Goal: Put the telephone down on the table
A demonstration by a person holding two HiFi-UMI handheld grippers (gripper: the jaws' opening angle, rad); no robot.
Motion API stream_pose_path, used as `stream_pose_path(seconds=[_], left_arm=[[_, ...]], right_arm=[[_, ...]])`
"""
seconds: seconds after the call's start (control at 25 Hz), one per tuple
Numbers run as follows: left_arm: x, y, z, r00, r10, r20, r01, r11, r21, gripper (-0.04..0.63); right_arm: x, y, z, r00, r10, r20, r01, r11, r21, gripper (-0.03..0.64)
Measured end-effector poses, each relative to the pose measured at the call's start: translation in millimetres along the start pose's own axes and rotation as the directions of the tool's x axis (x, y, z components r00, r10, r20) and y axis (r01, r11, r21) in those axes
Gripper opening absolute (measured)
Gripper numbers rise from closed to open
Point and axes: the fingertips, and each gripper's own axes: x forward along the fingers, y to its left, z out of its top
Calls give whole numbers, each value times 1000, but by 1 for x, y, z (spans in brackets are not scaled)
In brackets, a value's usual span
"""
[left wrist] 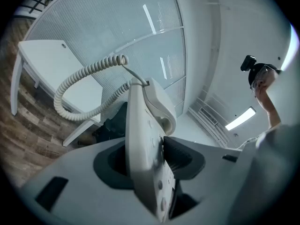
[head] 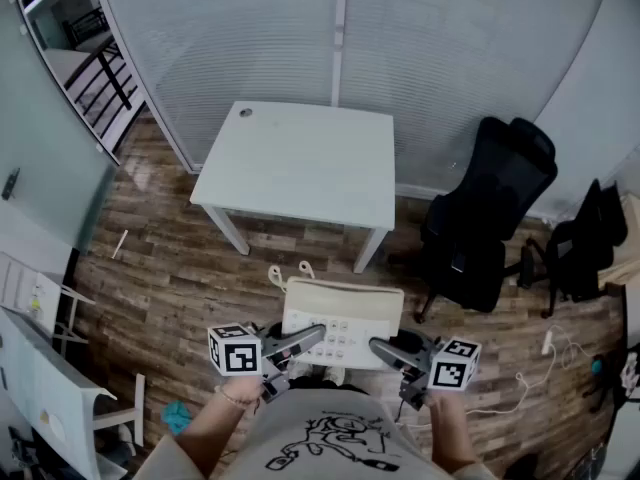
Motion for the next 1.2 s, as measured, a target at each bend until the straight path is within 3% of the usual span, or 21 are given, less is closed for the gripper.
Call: stream_pose_path(seconds=[1.2], left_arm=[[26,-8,3,999,10,34,-10,1000,-2,183]], right_arm=[[-19,-11,20,1000,20,-8,-20,1000,-13,222]])
